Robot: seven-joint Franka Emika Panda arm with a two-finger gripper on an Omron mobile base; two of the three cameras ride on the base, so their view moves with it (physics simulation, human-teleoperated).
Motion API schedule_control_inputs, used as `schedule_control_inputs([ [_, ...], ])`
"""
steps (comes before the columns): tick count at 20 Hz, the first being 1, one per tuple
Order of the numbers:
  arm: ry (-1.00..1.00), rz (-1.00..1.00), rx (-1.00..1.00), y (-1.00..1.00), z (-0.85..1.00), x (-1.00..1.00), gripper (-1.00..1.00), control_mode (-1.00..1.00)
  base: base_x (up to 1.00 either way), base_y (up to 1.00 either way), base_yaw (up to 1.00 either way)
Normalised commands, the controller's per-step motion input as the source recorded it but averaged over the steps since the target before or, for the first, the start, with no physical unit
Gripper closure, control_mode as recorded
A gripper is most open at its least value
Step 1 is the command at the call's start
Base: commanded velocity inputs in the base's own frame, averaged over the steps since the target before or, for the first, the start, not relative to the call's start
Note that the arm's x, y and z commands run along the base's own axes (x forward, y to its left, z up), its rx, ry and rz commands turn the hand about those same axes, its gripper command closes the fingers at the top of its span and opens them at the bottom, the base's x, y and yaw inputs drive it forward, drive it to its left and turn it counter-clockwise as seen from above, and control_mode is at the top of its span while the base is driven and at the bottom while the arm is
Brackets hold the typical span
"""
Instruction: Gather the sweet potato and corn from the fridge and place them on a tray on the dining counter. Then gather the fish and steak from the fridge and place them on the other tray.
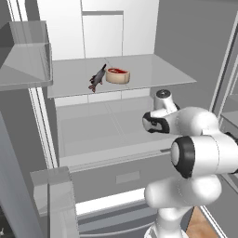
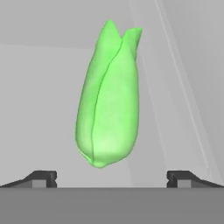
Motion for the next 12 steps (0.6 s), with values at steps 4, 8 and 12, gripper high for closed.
schedule_control_inputs([
  [4, 0.01, -0.03, 0.00, -0.06, -0.25, 0.36, -1.00, -1.00, 0.00, 0.00, 0.00],
  [8, 0.01, -0.02, 0.00, -0.03, -0.26, 0.43, -1.00, -1.00, 0.00, 0.00, 0.00],
  [12, 0.00, -0.01, 0.00, -0.01, -0.23, 0.33, -1.00, -1.00, 0.00, 0.00, 0.00],
])
